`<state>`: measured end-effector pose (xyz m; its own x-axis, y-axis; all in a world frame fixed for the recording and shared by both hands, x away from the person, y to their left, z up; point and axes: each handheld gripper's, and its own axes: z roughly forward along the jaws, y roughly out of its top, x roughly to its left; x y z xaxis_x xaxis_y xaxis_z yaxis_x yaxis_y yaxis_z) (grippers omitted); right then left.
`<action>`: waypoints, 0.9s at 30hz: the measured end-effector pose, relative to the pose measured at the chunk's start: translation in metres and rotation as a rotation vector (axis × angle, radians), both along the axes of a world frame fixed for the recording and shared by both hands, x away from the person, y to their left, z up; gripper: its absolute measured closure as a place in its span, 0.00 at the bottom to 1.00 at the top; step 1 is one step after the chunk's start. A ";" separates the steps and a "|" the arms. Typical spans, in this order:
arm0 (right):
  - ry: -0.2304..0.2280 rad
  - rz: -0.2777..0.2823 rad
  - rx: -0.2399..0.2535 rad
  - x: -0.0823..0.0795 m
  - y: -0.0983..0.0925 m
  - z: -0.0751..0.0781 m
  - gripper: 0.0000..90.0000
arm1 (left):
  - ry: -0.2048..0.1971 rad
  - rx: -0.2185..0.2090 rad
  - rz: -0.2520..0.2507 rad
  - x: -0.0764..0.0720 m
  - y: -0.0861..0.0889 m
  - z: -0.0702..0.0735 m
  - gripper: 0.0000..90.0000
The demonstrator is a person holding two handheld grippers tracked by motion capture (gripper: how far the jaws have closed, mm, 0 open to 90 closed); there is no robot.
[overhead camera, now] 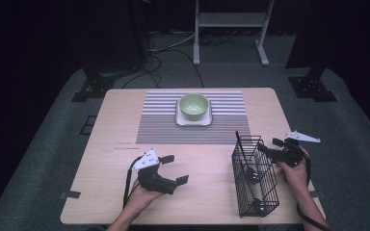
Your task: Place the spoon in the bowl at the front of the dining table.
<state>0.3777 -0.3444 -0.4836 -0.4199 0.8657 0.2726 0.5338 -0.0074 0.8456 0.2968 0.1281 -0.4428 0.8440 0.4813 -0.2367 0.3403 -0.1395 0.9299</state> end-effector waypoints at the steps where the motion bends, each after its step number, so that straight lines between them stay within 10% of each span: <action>1: 0.000 -0.001 0.003 0.000 0.000 0.000 0.14 | 0.005 -0.005 -0.006 -0.001 -0.002 0.001 0.02; 27: 0.009 -0.003 0.014 0.001 -0.001 0.000 0.14 | 0.102 -0.100 -0.147 -0.001 -0.030 0.012 0.02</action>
<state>0.3782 -0.3455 -0.4838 -0.4145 0.8631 0.2886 0.5409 -0.0214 0.8408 0.2956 0.0979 -0.4313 0.8724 0.3245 -0.3654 0.4166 -0.1030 0.9032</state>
